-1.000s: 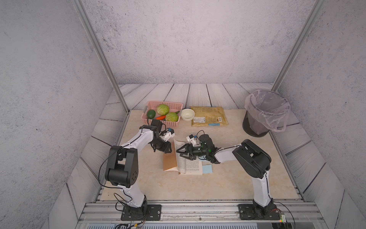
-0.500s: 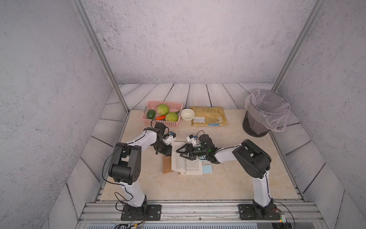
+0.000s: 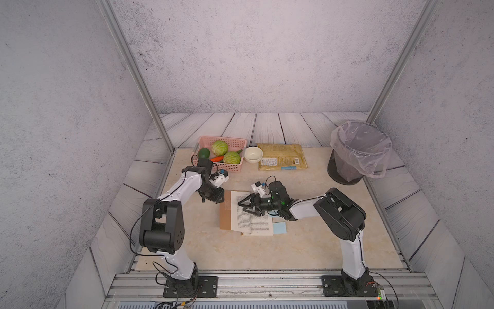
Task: Peel off the used sticky note
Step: Turn the page of the book at the center of the board.
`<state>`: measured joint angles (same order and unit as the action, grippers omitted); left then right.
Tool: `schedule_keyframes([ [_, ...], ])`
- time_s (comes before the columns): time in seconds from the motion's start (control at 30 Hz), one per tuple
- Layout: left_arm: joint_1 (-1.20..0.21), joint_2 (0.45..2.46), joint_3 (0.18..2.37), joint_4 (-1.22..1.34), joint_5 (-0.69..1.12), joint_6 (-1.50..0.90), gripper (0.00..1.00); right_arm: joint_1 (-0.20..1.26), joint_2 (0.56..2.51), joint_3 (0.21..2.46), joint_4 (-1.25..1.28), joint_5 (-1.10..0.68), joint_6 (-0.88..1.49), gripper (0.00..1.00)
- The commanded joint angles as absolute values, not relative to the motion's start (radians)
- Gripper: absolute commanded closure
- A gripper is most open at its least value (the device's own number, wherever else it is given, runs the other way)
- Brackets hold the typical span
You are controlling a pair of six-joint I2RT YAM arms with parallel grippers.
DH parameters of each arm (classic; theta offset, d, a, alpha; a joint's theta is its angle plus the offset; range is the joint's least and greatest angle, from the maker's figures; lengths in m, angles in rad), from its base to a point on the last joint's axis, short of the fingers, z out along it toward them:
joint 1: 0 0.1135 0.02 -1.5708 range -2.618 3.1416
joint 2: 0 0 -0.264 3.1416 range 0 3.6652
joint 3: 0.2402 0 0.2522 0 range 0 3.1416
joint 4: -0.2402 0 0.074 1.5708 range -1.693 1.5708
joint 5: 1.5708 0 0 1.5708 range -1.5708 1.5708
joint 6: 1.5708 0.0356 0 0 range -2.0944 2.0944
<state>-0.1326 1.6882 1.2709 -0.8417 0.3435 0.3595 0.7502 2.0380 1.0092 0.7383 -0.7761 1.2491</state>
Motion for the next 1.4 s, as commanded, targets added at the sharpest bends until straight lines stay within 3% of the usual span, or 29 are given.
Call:
schedule_keyframes([
  [0.0, -0.127, 1.654, 1.290, -0.898, 0.355, 0.382, 0.66, 0.761, 2.046, 1.044, 0.720, -0.765, 1.239, 0.34],
  [0.33, -0.138, 1.685, 1.343, -0.868, 0.457, 0.322, 0.66, 0.774, 2.067, 1.075, 0.719, -0.764, 1.246, 0.34],
  [0.83, -0.173, 1.682, 1.389, -0.859, 0.435, 0.290, 0.63, 0.789, 2.107, 1.114, 0.730, -0.765, 1.252, 0.34],
  [1.37, -0.259, 1.823, 1.371, -0.778, 0.380, 0.291, 0.60, 0.796, 2.127, 1.122, 0.734, -0.764, 1.253, 0.35],
])
